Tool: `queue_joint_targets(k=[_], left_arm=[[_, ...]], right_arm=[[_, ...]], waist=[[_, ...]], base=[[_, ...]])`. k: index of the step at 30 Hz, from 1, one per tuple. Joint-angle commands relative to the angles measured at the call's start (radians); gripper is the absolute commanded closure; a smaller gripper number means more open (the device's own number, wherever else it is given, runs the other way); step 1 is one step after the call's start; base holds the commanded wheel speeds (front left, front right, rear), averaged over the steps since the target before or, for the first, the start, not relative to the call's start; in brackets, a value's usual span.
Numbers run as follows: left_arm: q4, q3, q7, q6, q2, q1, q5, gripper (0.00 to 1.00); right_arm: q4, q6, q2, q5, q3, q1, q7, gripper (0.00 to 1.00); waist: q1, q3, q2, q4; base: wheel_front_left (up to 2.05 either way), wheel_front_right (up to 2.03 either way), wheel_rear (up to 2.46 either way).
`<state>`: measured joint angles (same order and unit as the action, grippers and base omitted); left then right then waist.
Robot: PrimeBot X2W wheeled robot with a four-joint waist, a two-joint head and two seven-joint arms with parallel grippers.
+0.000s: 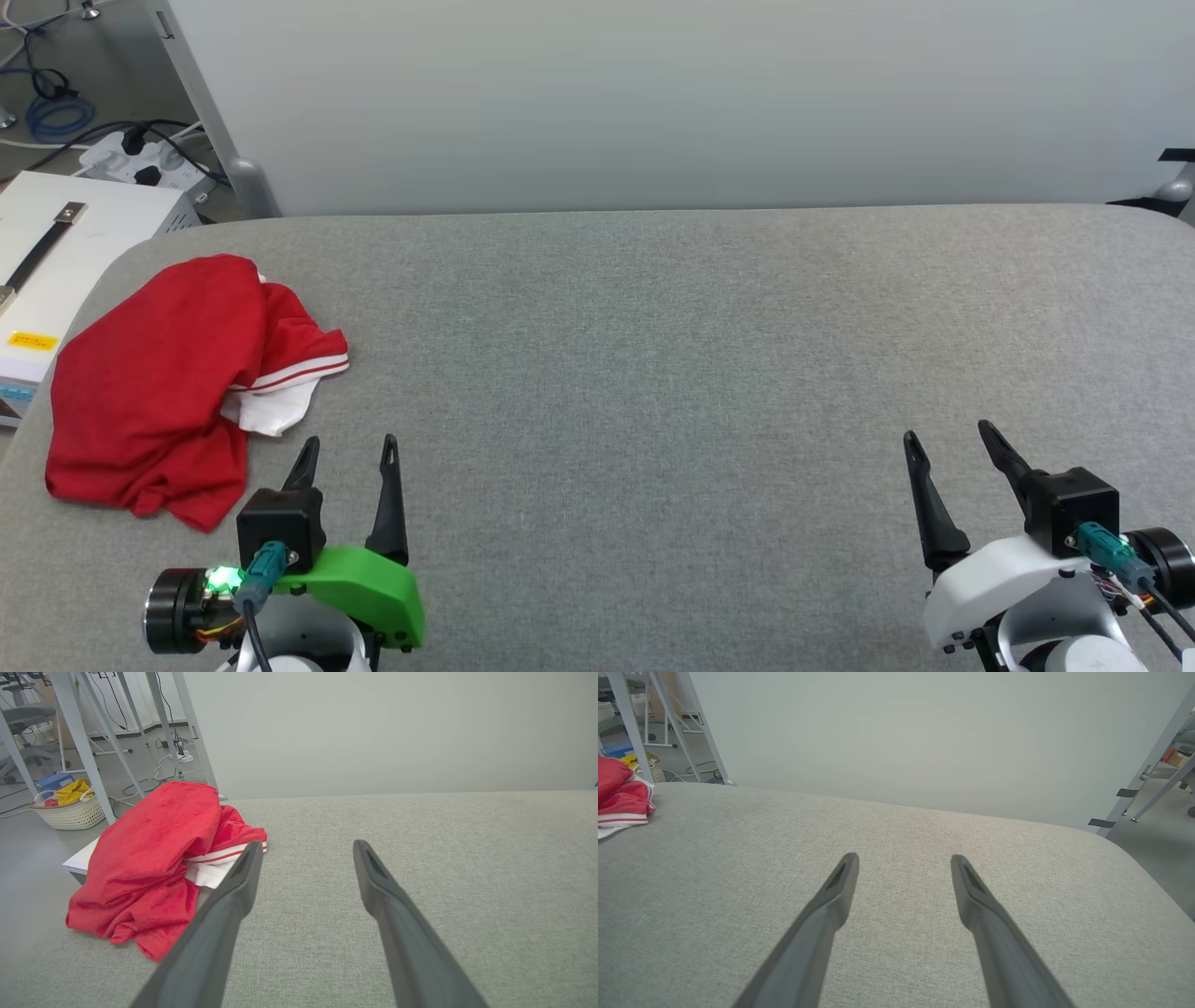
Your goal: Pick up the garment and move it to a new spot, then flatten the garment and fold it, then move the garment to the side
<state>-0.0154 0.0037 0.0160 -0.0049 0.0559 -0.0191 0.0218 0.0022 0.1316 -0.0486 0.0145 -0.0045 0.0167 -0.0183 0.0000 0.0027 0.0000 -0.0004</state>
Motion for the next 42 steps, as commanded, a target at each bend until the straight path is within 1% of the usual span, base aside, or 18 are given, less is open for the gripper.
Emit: queue_joint_targets(k=[1, 25, 42], left_arm=[[-0.003, 0.003, 0.011, -0.004, -0.001, -0.001, 0.01, 0.0], [-0.006, 0.019, 0.06, -0.024, -0.002, -0.004, 0.05, 0.0], [-0.043, 0.013, 0.1, -0.045, -0.003, -0.012, 0.062, 0.0]], right_arm=[[0.004, 0.0, -0.001, 0.008, -0.005, -0.01, -0.012, 0.0], [-0.001, 0.0, -0.001, 0.03, -0.002, -0.029, -0.06, 0.0], [0.047, 0.0, -0.001, 0.017, -0.02, -0.042, -0.099, 0.0]], waist=[[0.0, 0.001, 0.0, 0.0], [0.0, 0.013, 0.0, 0.003], [0.0, 0.011, 0.0, 0.004]], base=[[0.0, 0.0, 0.0], [0.0, 0.0, 0.0], [0.0, 0.0, 0.0]])
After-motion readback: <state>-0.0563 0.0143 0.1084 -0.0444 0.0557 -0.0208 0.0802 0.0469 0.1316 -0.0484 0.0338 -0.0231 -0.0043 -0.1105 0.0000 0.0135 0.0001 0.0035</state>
